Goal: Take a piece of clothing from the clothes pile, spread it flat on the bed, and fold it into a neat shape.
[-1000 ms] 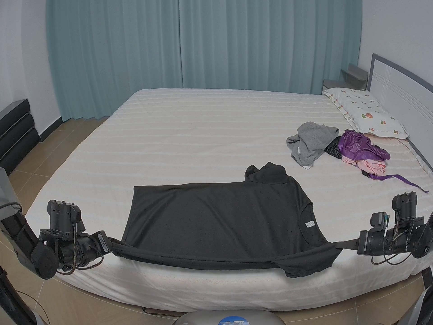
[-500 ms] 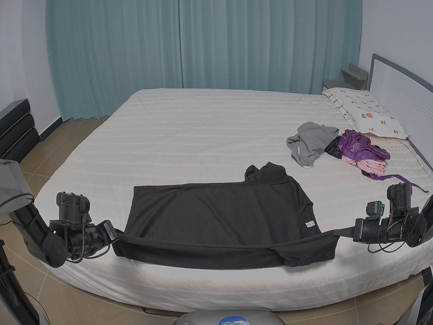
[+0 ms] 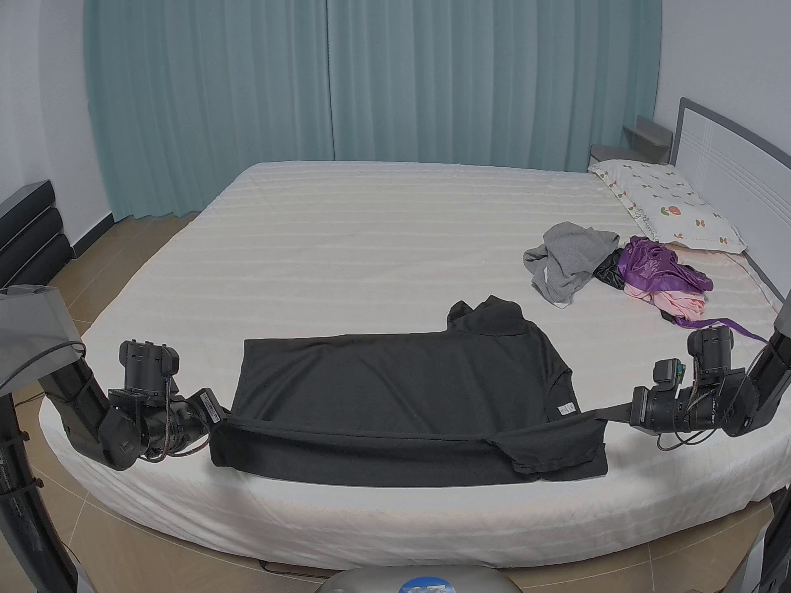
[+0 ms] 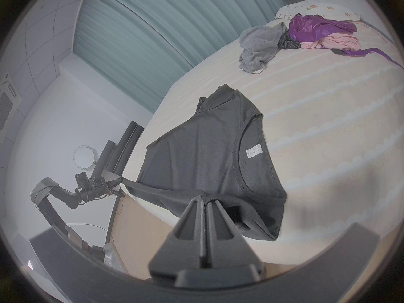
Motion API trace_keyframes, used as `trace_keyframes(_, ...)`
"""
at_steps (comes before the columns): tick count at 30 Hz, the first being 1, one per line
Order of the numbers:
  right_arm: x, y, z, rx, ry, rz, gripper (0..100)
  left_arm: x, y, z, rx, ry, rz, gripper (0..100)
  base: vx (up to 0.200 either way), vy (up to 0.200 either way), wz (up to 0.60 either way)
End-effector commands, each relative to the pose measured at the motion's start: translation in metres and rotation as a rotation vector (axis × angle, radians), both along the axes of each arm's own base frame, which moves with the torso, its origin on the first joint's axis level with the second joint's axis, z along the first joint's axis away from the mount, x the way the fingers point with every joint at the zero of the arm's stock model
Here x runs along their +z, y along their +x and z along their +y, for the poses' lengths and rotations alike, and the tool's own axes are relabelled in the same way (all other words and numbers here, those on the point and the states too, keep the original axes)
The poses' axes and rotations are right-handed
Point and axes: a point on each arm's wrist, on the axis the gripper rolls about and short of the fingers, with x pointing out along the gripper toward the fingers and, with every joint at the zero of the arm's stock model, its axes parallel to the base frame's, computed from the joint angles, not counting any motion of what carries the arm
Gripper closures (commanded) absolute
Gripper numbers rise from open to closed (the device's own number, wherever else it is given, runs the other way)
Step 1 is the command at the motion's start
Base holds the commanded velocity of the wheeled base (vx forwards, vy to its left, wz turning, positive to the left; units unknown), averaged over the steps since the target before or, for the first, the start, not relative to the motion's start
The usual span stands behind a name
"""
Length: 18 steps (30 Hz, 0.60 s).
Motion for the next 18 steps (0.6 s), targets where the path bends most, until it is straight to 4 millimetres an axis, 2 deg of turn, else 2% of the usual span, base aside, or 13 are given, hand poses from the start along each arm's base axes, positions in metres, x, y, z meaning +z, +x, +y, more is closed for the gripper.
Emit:
trace_keyframes(1,-0.01,0.008,0.001,0.004,0.001,0.019,100,-0.003,0.007,-0.001,-0.001,-0.001,0.016,100,0.0,0.0,0.0)
trace_keyframes(18,-0.033,0.041,0.005,-0.017,0.006,0.047,100,-0.031,0.045,-0.004,0.032,-0.045,0.067,100,0.0,0.0,0.0)
